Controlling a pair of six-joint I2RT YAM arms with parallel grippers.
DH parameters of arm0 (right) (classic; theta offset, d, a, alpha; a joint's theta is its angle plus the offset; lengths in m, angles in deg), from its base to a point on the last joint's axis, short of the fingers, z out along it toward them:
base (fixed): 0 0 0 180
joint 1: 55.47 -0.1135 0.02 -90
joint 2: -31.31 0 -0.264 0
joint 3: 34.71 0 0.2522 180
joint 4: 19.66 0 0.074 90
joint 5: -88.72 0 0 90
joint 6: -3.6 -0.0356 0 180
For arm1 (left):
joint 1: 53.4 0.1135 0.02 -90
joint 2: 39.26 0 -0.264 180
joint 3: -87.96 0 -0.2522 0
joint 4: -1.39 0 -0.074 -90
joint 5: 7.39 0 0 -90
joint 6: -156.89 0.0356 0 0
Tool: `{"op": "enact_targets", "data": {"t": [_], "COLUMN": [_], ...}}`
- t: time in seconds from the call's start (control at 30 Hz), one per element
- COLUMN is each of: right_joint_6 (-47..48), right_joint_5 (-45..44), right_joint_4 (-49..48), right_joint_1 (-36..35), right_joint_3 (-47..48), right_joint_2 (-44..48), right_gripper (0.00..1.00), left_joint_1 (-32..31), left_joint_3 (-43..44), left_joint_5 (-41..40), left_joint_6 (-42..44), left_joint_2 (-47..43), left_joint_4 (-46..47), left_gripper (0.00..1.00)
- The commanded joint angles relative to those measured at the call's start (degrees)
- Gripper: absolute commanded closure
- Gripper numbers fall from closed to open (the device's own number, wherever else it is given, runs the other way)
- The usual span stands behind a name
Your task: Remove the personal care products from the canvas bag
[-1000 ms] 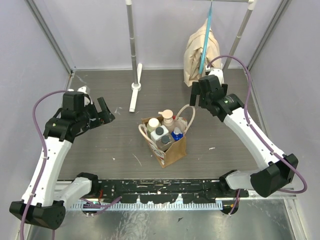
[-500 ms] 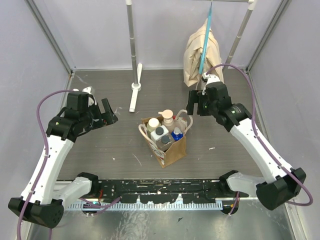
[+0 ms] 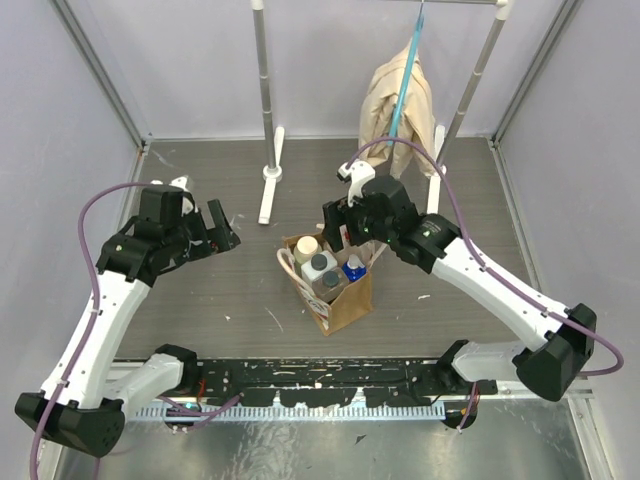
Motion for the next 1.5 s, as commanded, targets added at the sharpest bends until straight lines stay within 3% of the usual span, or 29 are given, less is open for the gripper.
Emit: {"op": "enact_targets", "data": {"t": [0.0, 0.4, 0.5, 0.73, 0.8, 1.1, 1.47], "right_joint_6": [3.02, 5.96, 6.44, 6.73, 6.71, 5.87, 8.48], "right_joint_5": [-4.48, -3.11, -3.54, -4.15, -4.48, -9.68, -15.78], "right_joint_4": [-7.96, -12.01, -10.79, -9.28, -8.95, -7.67, -8.17], "right_joint_1": [-0.34, -0.33, -0.32, -0.34, -0.41, -0.92, -0.92], "right_joint_3": [-3.27, -3.52, -2.39, -0.54, 0.4, 8.88, 22.23], "right_joint_2": [0.34, -6.0, -7.51, -7.44, -6.93, -3.01, -7.45], "right_gripper": [0.16, 0.17, 0.27, 0.61, 0.66, 0.67, 0.68], "left_joint_1": [-0.88, -1.08, -1.05, -1.06, -1.05, -1.17, -1.11], "left_joint_3": [0.41, -1.24, -1.53, -2.07, -2.09, -2.12, -1.94], "left_joint_5": [-0.21, -0.15, 0.32, 0.2, 0.56, 0.95, 1.19], "left_joint_6": [-0.84, -2.34, -2.53, -2.7, -2.8, -2.97, -3.72], "left_joint_2": [-0.51, -2.3, -2.21, -2.03, -1.76, -1.22, -1.57], "left_joint_4": [0.16, 1.06, 1.16, 1.24, 1.47, 1.69, 1.52], "left_gripper": [0.01, 0.01, 0.01, 0.01, 0.01, 0.01, 0.01]}}
